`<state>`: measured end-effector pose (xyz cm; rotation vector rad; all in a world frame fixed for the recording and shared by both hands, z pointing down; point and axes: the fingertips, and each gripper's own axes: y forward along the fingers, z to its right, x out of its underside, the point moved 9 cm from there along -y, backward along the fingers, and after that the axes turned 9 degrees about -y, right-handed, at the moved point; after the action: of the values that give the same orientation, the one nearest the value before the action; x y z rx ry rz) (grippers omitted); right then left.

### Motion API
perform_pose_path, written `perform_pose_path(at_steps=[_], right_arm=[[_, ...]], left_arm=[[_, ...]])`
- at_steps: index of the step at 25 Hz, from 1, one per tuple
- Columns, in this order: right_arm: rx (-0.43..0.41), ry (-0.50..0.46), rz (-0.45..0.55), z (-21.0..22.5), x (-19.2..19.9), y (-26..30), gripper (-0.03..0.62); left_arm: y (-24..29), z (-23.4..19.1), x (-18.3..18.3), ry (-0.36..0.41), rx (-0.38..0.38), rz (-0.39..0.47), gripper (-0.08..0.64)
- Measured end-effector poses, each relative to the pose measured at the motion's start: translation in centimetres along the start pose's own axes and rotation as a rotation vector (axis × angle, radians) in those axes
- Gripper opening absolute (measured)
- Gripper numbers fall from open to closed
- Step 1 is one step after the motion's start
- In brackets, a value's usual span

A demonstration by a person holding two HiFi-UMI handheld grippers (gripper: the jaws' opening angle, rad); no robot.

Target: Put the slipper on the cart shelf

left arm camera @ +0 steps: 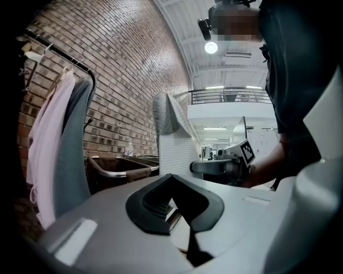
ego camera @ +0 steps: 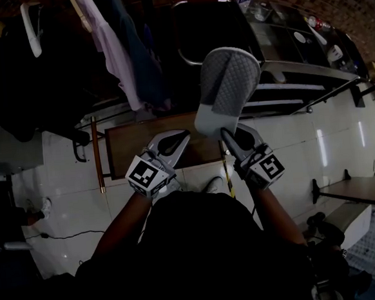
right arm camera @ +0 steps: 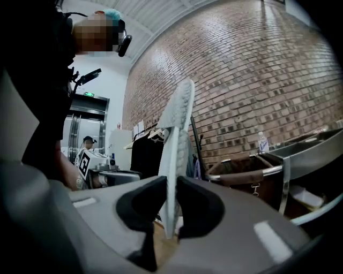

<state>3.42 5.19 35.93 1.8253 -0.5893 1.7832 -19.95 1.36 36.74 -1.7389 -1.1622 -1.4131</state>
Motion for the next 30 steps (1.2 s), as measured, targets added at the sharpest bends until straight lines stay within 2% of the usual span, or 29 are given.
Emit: perform_pose_path(at_steps=[5, 8, 14, 20, 26, 30], right_arm=[[-0.003, 0.01, 0.003, 0.8, 0.5, -1.2, 0.063], [0.0, 0.011, 0.004, 1.2, 0.7, -1.7, 0.063], [0.015, -0.004, -0.001, 1.6, 0.8, -2.5, 0.063], [0.026, 0.056, -0.011, 1.9, 1.5, -3.1, 0.063], [0.06, 0.071, -0.083, 2.0, 4.3, -4.2, 0.063], [0.125, 0.104, -0.146, 1.3, 6.0, -5.7, 0.063]], left_arm=[[1.3, 1.0, 0.7, 0.05, -0.001, -0.023, 0.0], [1.8, 1.2, 0.9, 0.022, 0.009, 0.005, 0.002], [2.5, 1.5, 1.0, 0.007, 0.006, -0.006, 0.002], [2.7, 1.3, 1.6, -0.02, 0.006, -0.01, 0.002], [3.5, 1.2, 2.4, 0.002, 0.075, -0.047, 0.002], [4.6, 1.4, 3.1, -0.006, 0.158, -0.067, 0.002]])
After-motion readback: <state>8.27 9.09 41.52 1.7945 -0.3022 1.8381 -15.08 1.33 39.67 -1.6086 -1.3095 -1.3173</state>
